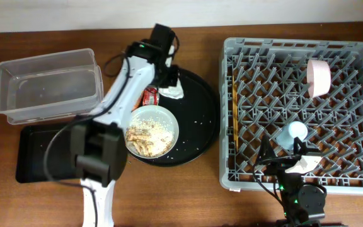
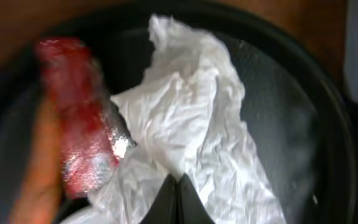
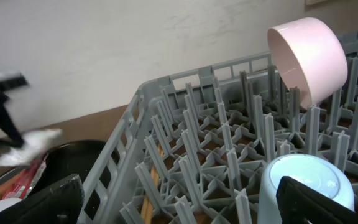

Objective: Sort waste into correct bins and load items into the dishwasher rack
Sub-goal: 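Grasp the white tissue on the platter with the left gripper, then drop the tissue into the clear plastic bin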

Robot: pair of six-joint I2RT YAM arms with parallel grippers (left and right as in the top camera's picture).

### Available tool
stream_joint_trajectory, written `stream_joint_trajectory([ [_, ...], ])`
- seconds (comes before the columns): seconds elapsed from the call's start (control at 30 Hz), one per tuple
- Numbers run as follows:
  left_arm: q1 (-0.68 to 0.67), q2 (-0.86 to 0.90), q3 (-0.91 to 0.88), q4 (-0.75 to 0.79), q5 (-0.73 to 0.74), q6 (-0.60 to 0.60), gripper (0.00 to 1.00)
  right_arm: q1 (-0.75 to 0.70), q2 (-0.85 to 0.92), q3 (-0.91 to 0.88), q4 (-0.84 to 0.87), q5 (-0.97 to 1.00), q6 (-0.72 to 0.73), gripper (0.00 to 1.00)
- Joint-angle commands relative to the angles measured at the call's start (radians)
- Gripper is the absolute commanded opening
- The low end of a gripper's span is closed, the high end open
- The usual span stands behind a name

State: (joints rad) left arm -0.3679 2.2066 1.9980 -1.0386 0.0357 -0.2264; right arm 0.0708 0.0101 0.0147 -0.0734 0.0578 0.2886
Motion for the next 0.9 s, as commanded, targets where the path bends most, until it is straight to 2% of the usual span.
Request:
stream_joint_trajectory([
  [0.0, 0.082, -0.186, 0.032, -0.101, -0.233, -0.127, 0.0, -0.006, -0.006, -0.009, -0.001, -0.002, 0.007, 0.98],
  [0.07, 0.228, -0.25, 0.032, -0.124, -0.243, -0.154, 0.0, -0.006, -0.006, -0.009, -0.001, -0.002, 0.007, 0.98],
  [0.13, 0.362, -0.224, 0.029, -0.134, -0.217, -0.192, 0.0, -0.006, -0.006, -0.009, -0.001, -0.002, 0.007, 0.98],
  [0.2, 0.46, -0.17, 0.029, -0.116, -0.249, -0.193, 0.0, -0.006, -0.006, -0.009, -0.001, -0.002, 0.007, 0.98],
  [0.23, 0.511, -0.147, 0.029, -0.076, -0.169, -0.192, 0.27, -0.006, -0.006, -0.009, -0.001, -0.002, 0.007, 0.98],
  [0.27, 0.52, -0.148, 0.029, -0.069, -0.014, -0.172, 0.77, -0.006, -0.006, -0.009, -0.001, -0.002, 0.007, 0.98],
  [0.3, 0.509, -0.148, 0.029, -0.074, 0.009, -0.161, 0.81, -0.006, -0.006, -0.009, -0.001, -0.002, 0.007, 0.98],
  [0.37, 0.448, -0.148, 0.029, -0.085, 0.01, -0.138, 0.81, -0.006, -0.006, -0.009, -0.001, -0.002, 0.007, 0.98],
  [0.4, 0.379, -0.143, 0.029, -0.08, 0.01, -0.095, 0.77, -0.006, -0.006, -0.009, -0.001, -0.002, 0.007, 0.98],
  [0.43, 0.285, -0.126, 0.029, -0.074, 0.008, 0.023, 0.69, -0.006, -0.006, -0.009, -0.001, -0.002, 0.007, 0.98],
  [0.47, 0.189, -0.085, 0.028, -0.077, -0.057, 0.093, 0.64, -0.006, -0.006, -0.009, -0.001, -0.002, 0.007, 0.98],
  [0.5, 0.122, -0.031, 0.028, -0.064, -0.121, 0.093, 0.64, -0.006, -0.006, -0.009, -0.001, -0.002, 0.007, 0.98],
  [0.6, 0.032, 0.099, 0.028, -0.024, -0.13, 0.093, 0.6, -0.006, -0.006, -0.009, -0.001, -0.002, 0.007, 0.98],
  [0.67, 0.014, 0.157, 0.028, -0.024, -0.19, 0.06, 0.48, -0.006, -0.006, -0.009, -0.001, -0.002, 0.007, 0.98],
  [0.7, 0.015, 0.171, 0.028, -0.027, -0.248, 0.002, 0.48, -0.006, -0.006, -0.009, -0.001, -0.002, 0.007, 0.98],
  [0.77, 0.015, 0.2, 0.028, -0.017, -0.254, -0.009, 0.48, -0.006, -0.006, -0.009, -0.001, -0.002, 0.007, 0.98],
  [0.8, 0.015, 0.22, 0.028, -0.021, -0.253, -0.008, 0.45, -0.006, -0.006, -0.009, -0.001, -0.002, 0.007, 0.98],
  [0.87, 0.013, 0.247, 0.027, -0.02, -0.23, -0.008, 0.27, -0.006, -0.006, -0.009, -0.001, -0.002, 0.007, 0.98],
])
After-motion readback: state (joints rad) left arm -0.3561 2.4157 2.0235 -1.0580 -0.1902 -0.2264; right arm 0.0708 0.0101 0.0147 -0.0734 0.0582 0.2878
